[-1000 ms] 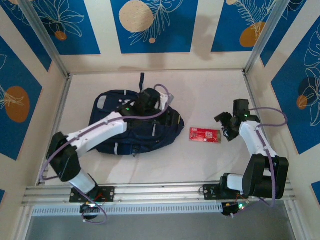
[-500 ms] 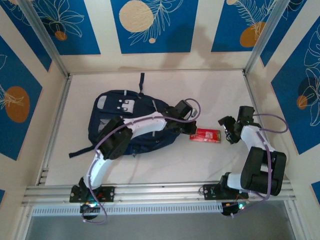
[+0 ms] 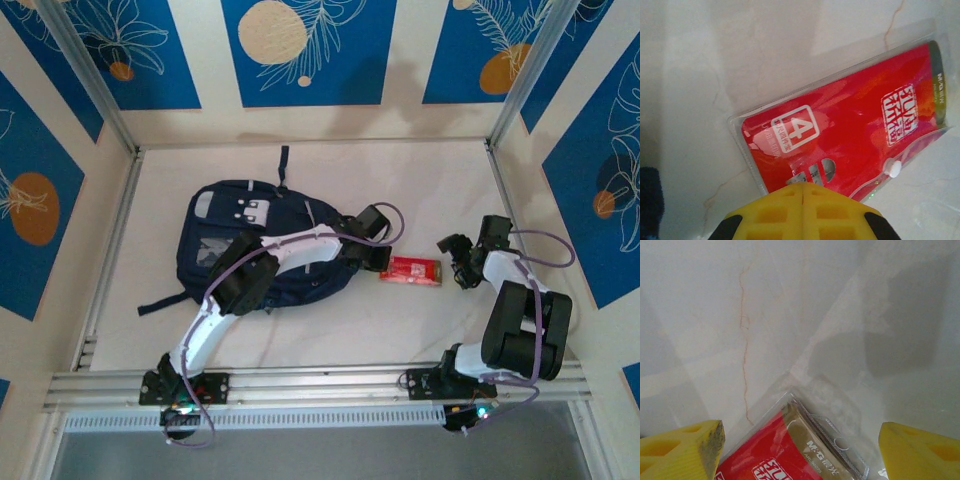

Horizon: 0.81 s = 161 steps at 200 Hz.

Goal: Pack the student bag

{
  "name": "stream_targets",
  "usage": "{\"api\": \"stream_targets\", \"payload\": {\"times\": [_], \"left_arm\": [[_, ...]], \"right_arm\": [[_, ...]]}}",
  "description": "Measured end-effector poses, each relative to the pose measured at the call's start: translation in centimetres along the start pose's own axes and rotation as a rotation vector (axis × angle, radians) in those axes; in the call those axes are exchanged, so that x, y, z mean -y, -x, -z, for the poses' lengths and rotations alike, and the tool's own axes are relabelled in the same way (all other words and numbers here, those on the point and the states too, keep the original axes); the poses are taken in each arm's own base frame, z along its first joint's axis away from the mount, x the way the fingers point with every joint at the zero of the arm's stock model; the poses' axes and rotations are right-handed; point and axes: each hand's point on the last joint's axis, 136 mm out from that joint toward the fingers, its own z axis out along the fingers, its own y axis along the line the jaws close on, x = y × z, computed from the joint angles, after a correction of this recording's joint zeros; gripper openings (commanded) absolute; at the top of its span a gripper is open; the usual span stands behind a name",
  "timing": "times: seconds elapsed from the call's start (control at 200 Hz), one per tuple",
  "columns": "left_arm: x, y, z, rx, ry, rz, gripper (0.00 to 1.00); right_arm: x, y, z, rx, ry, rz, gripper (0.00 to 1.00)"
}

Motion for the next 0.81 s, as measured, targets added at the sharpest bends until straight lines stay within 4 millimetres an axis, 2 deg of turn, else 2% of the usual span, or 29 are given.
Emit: {"api": "stream_targets", "payload": {"times": [0.31, 0.5, 0.57, 0.655, 0.755, 0.805], "left_arm": [[-0.5, -0.1, -0.3, -0.002, 0.005, -0.015, 0.00], [-0.7, 0.0, -0.3, 0.002, 0.005, -0.018, 0.00], [-0.7, 0.0, -0.3, 0.003, 0.005, -0.018, 0.00], [-0.7, 0.0, -0.3, 0.003, 0.004, -0.019, 0.00], [-1.0, 0.1, -0.3, 0.002, 0.008, -0.014, 0.00], [-1.1, 0.1, -0.3, 0.001, 0.010, -0.011, 0.00]], "right_arm": [[0.8, -0.7, -0.9, -0.037, -0.036, 0.004, 0.82], [0.5, -1.0, -1.1, -0.066, -0.027, 0.005, 0.77], [-0.1, -1.2, -1.3, -0.080, 0.017, 0.009, 0.72], [-1.0, -2.6, -1.5, -0.121, 0.097, 0.011, 0.63], [-0.8, -3.6, -1.4, -0.135, 0.138, 0.002, 0.50], [-0.7, -3.9, -1.2, -0.140, 0.149, 0.000, 0.38]]}}
